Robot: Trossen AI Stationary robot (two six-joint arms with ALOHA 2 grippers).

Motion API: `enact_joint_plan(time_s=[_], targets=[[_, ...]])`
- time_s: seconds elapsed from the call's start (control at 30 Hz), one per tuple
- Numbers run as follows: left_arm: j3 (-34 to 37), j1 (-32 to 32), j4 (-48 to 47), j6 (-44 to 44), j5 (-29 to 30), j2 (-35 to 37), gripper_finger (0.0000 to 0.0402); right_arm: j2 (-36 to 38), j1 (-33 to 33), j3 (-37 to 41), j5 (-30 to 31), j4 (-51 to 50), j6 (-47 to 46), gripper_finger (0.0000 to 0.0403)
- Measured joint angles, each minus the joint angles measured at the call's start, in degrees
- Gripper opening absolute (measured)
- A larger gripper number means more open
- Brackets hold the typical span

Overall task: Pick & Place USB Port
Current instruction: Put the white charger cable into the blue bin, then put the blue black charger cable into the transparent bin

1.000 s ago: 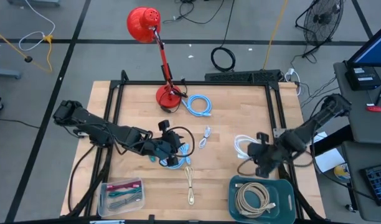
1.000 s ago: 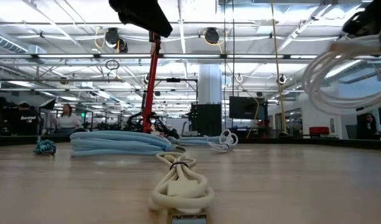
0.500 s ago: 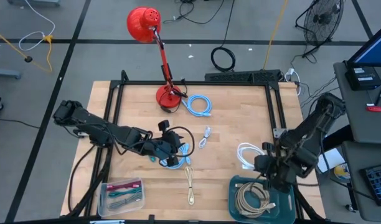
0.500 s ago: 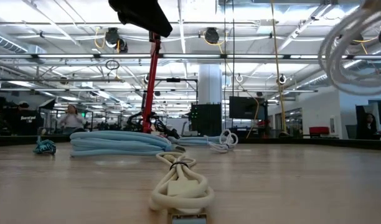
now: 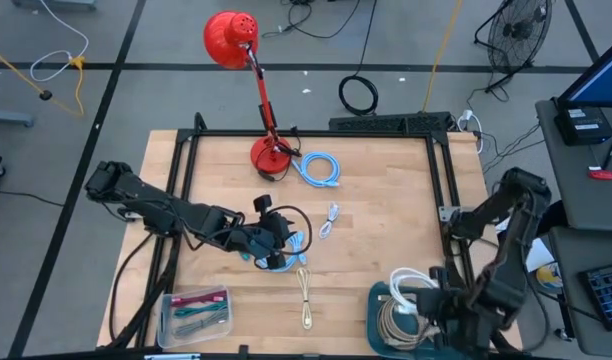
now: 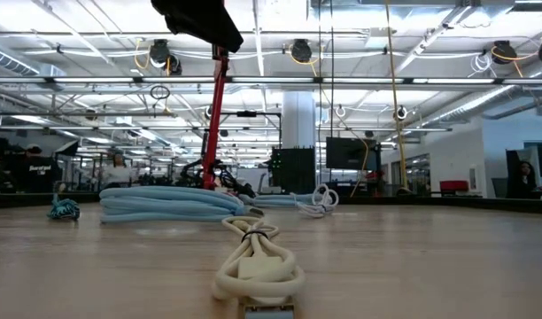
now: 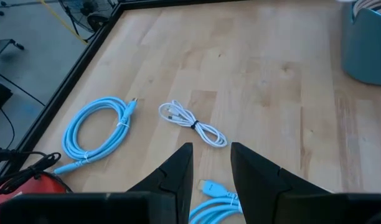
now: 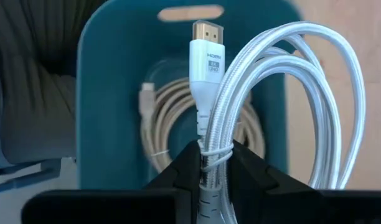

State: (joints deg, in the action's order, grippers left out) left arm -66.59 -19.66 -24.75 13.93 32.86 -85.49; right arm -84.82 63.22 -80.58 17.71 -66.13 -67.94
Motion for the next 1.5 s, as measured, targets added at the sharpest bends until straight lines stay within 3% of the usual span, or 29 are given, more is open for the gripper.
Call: enact_joint_plan(time_s=[0.2,0.4,0.63,0.93,1.27,1.5], targets=[[0.0,0.1,0.0,-0.9,0.0,0.0,0.0113,-4.0,2.2,-3.4,1.0,2.6,-0.4,0.0049],[0.0,0.1,0.1,-3.2,0.0,0.0,0.0113,-6.4,0.3,-3.4,3.0,2.4,1.7,0.0049],[0.0,0.1,-1.0,-4.0,-0.3,0.0,0.0113,-10.3,-3.3,-3.4,-4.0,3.0,4.1,0.0050],[0.0,0.1,-1.1,-5.8,-0.4,0.0,0.0113,-10.5,-3.6,-3.4,-4.3,10.4,5.3,0.0051],[0.0,0.1,-1.1,-6.0,-0.4,0.0,0.0113,-10.5,-3.6,-3.3,-4.9,9.8,4.1,0.0077],[0.0,0.1,-1.1,-6.0,-0.4,0.0,0.0113,-10.5,-3.6,-3.3,-6.0,9.4,3.3,0.0118]])
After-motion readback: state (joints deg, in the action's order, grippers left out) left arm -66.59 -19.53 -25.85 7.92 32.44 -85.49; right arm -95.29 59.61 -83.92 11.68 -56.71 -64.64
